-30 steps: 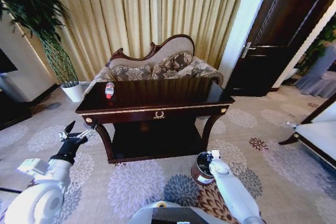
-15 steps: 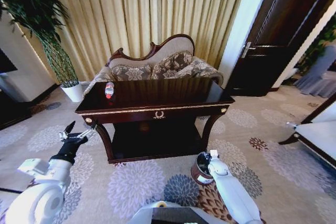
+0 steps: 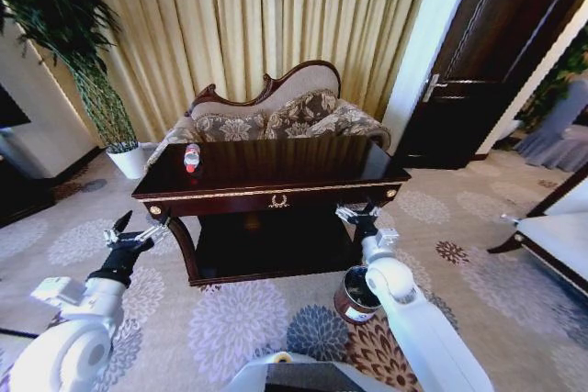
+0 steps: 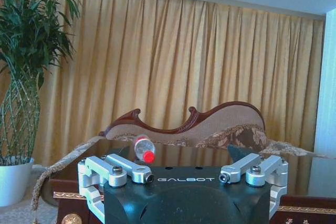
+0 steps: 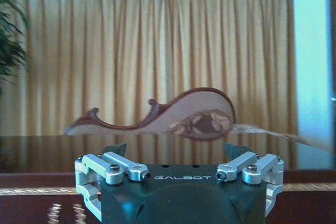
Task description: Move to the front of the table and place the trash on the table into the trash bin.
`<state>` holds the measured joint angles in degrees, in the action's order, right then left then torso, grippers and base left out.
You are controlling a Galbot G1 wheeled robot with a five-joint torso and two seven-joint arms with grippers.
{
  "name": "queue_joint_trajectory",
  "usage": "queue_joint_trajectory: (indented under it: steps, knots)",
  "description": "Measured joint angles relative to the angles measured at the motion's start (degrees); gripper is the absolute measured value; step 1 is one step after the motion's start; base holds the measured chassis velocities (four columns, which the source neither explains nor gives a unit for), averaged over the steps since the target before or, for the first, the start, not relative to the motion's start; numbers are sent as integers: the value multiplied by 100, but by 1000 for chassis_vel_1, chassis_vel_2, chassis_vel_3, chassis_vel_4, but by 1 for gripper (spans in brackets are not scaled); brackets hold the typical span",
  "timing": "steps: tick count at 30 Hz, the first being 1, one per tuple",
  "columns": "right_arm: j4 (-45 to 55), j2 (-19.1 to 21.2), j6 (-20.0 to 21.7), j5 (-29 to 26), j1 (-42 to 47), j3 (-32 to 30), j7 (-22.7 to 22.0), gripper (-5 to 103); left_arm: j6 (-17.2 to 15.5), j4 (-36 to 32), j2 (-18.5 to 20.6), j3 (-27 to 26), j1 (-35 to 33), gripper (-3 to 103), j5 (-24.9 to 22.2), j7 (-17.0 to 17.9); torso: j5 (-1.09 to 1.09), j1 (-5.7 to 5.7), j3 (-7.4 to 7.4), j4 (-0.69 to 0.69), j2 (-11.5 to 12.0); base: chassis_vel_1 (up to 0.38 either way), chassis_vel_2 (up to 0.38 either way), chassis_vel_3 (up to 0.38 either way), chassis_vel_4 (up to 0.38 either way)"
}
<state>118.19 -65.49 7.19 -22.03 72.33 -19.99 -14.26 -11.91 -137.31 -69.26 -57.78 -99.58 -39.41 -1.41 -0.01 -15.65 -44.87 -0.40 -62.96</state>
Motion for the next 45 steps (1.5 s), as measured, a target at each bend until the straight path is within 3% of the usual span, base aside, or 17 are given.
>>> queue_joint_trajectory:
  steps: [17, 25, 45]
  knots:
    - [383, 120, 134, 85, 249, -10, 171, 100, -152, 91, 114, -236, 38, 100, -78, 163, 1, 1, 0, 0, -1, -16, 18, 19, -17]
    - [369, 124, 161, 94, 178, -12, 156, 100, -339, 94, 230, -392, 73, 100, -222, 285, 1, -2, -2, 0, 1, -139, 153, 160, -148]
    - [440, 101, 224, 87, 158, -12, 161, 100, -438, 43, 203, -420, 29, 100, -208, 295, 1, 0, 0, 0, 0, -130, 127, 135, -130]
